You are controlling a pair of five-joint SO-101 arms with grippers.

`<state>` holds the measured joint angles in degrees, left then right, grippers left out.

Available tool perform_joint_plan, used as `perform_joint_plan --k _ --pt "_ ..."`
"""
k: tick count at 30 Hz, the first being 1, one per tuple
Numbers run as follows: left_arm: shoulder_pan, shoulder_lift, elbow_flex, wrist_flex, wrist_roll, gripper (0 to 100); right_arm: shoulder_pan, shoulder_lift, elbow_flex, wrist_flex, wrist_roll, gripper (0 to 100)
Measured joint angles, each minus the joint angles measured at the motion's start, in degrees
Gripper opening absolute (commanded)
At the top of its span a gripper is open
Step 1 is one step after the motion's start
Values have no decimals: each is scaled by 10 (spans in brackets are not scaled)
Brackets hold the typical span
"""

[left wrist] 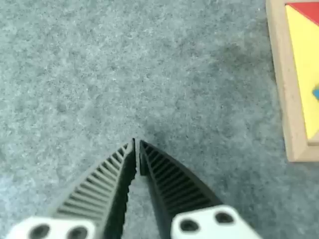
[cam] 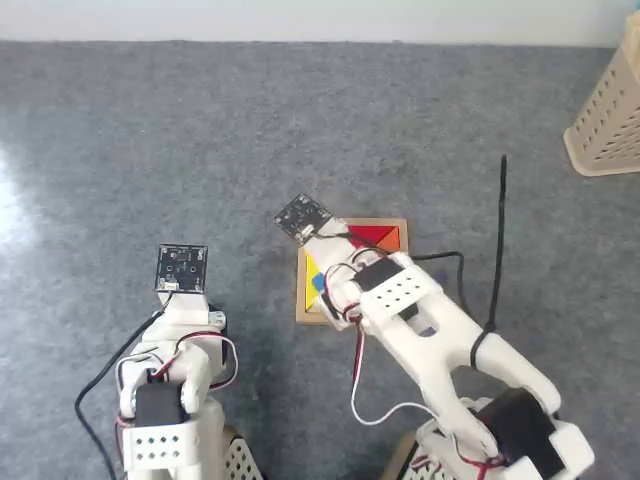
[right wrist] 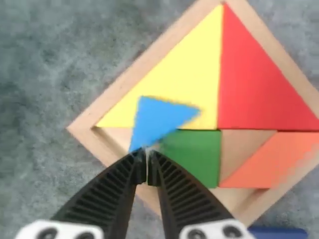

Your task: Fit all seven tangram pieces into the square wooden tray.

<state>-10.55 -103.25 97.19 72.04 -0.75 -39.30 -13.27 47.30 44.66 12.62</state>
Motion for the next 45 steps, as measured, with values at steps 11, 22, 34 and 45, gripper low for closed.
perform_joint_plan --k 11,22,34,45 --pt "0 0 0 0 0 12 -6 -2 -11 -15 -10 7" --pt "0 0 0 0 0 12 51 -2 -33 -113 -32 7" --pt "0 0 0 0 0 12 55 79 -29 -166 -33 7" --pt "0 0 0 0 0 12 55 74 -29 -74 -33 7"
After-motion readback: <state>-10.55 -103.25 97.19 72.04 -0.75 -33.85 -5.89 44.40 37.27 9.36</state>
